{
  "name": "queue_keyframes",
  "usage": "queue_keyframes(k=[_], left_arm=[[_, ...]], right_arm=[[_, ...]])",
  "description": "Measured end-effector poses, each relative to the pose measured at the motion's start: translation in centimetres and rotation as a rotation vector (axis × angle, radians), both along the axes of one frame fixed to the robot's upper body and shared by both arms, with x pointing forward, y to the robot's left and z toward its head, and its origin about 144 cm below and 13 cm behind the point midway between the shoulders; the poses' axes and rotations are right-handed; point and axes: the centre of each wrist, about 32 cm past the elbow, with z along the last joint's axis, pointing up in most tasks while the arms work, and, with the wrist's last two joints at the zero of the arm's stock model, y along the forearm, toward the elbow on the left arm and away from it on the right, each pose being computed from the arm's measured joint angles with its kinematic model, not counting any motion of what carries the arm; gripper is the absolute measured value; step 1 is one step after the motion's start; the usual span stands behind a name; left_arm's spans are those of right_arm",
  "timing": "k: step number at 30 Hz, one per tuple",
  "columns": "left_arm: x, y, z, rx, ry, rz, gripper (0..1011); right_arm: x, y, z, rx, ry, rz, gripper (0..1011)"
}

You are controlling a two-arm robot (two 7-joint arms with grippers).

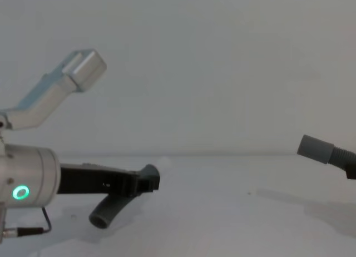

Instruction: Use both hands to pick up one end of the pipe from the table, align the ends, and insert them.

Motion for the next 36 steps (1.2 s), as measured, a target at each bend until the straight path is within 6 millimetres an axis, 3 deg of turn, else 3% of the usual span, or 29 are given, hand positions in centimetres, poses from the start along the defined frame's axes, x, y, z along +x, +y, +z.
queue_keyframes(k=[15,36], left_arm=[[0.4,3.0,2.1,-0.037,-0.036,-0.208,356],[1.6,5.1,5.3,0.024,0.048,-0.44,356]], right_arm=[[0.7,-0.8,0.3,-0.056,-0.055,0.1,155],[1.1,-1.1,1.1,-0.112,-0.124,0.257,153]])
